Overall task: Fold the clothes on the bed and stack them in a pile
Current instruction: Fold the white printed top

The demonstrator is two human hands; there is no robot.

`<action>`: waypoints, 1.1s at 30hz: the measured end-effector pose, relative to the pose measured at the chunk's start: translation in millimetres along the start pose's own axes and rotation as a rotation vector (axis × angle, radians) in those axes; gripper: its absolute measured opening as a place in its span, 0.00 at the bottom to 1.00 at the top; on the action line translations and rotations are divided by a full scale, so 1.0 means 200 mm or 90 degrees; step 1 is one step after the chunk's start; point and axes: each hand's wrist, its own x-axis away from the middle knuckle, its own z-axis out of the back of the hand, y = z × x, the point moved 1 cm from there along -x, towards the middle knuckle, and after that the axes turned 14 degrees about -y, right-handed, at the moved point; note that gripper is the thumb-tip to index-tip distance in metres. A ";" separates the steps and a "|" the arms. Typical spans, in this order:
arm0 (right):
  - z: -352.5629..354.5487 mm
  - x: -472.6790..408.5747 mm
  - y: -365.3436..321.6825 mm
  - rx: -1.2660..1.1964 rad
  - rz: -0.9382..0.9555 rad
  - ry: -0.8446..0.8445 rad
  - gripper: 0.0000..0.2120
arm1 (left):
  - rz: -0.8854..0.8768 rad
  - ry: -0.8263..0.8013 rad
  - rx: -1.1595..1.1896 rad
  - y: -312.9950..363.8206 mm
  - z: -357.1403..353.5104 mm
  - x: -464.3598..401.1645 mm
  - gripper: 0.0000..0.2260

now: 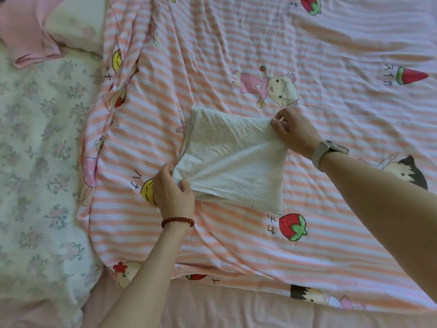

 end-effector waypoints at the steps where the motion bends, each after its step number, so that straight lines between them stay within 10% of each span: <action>1: 0.00 0.02 -0.02 -0.004 0.009 0.024 0.15 | -0.063 0.026 -0.080 0.02 0.00 0.01 0.21; 5: -0.09 0.14 -0.14 0.187 0.096 0.203 0.19 | -0.309 0.001 -0.369 0.13 -0.11 0.08 0.21; 16: -0.36 0.09 -0.11 0.323 0.071 0.035 0.27 | -0.217 -0.220 -0.543 0.12 -0.30 -0.16 0.26; 24: -0.36 0.08 -0.13 0.220 0.183 0.089 0.23 | -0.400 -0.067 -0.552 0.26 -0.30 -0.22 0.23; 33: -0.36 0.12 -0.13 -0.085 0.083 0.185 0.26 | -0.304 -0.108 -0.367 0.24 -0.23 -0.45 0.27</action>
